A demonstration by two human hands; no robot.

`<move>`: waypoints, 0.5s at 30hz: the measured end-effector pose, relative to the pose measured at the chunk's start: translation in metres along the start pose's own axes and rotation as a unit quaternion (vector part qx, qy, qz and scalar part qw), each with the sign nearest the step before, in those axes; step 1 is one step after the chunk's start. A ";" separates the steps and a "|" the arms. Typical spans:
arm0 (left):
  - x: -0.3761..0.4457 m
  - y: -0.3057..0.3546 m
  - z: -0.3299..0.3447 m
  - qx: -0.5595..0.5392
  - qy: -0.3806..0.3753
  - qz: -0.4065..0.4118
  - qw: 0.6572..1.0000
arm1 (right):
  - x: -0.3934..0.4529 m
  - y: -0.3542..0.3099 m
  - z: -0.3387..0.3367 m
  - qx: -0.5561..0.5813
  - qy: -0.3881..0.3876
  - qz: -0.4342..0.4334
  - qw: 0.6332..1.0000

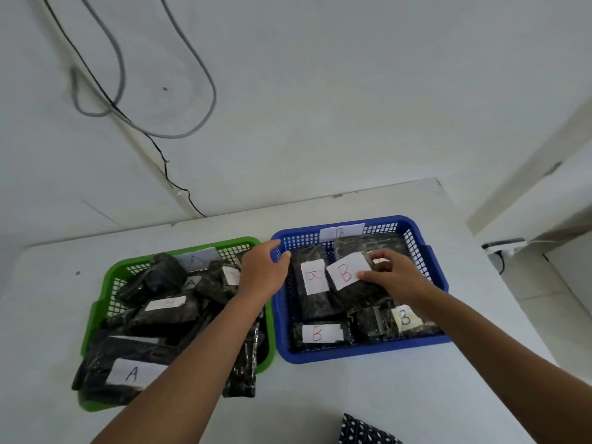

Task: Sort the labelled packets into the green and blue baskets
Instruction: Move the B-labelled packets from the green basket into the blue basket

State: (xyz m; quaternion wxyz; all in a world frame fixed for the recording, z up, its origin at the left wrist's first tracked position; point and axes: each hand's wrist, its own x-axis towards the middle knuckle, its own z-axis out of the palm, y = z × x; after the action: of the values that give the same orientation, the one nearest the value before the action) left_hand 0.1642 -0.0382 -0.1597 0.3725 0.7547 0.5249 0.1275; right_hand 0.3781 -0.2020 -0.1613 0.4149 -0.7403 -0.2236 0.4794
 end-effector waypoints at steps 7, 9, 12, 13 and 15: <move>0.020 0.000 0.030 0.124 -0.030 0.081 0.988 | 0.022 0.018 -0.027 0.023 0.114 0.005 0.993; 0.033 0.007 0.038 0.158 -0.039 0.123 0.979 | 0.033 0.019 -0.033 -0.002 0.167 0.000 0.986; 0.055 0.022 0.050 0.195 -0.068 0.159 0.965 | 0.045 0.017 -0.041 -0.029 0.203 0.000 0.979; 0.063 0.027 0.054 0.200 -0.073 0.165 0.963 | 0.048 0.016 -0.043 -0.037 0.208 -0.005 0.978; 0.076 0.036 0.063 0.206 -0.081 0.171 0.960 | 0.051 0.016 -0.043 -0.074 0.227 -0.031 0.971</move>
State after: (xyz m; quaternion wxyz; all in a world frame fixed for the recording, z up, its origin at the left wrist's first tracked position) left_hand 0.2573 -0.0038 -0.1931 0.2231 0.9012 0.3712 0.0170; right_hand 0.4383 -0.1911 -0.1932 0.4135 -0.8512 -0.1813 0.2676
